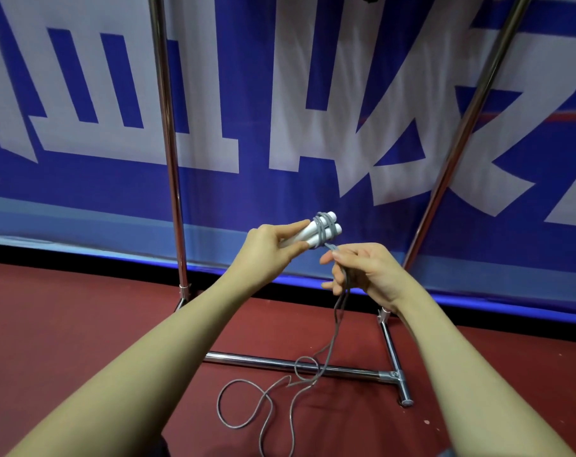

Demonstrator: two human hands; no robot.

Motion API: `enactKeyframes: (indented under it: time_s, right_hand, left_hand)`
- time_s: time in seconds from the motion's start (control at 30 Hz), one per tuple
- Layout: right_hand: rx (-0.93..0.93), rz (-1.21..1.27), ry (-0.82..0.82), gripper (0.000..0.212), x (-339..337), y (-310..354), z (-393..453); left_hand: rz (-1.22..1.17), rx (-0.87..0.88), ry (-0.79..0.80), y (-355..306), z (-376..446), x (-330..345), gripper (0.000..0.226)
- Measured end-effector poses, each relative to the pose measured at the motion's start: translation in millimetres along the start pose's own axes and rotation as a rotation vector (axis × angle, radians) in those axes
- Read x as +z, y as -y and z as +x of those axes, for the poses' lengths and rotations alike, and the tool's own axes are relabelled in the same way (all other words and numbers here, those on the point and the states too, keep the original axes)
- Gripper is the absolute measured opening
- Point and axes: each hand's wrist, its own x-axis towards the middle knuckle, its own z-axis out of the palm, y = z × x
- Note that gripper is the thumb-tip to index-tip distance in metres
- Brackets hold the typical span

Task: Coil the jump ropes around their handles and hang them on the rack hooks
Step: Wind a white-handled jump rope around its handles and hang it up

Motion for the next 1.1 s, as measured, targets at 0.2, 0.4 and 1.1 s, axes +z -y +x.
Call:
enactKeyframes:
  time_s: [0.2,0.4,1.1]
  right_hand:
    - [-0.038,0.022,0.021,0.018,-2,6,-2]
    - [-0.108,-0.003,-0.162,0.022,-7,12,-2]
    - [-0.096,0.036,-0.277,0.031,-11,4,5]
  left_hand:
    - [0.133,0.003,0.098,13,0,-4,0.038]
    - [0.085,0.008,0.404,4,-10,-11,0.036]
    - [-0.448,0.028,0.06,-38,-3,-4,0.032]
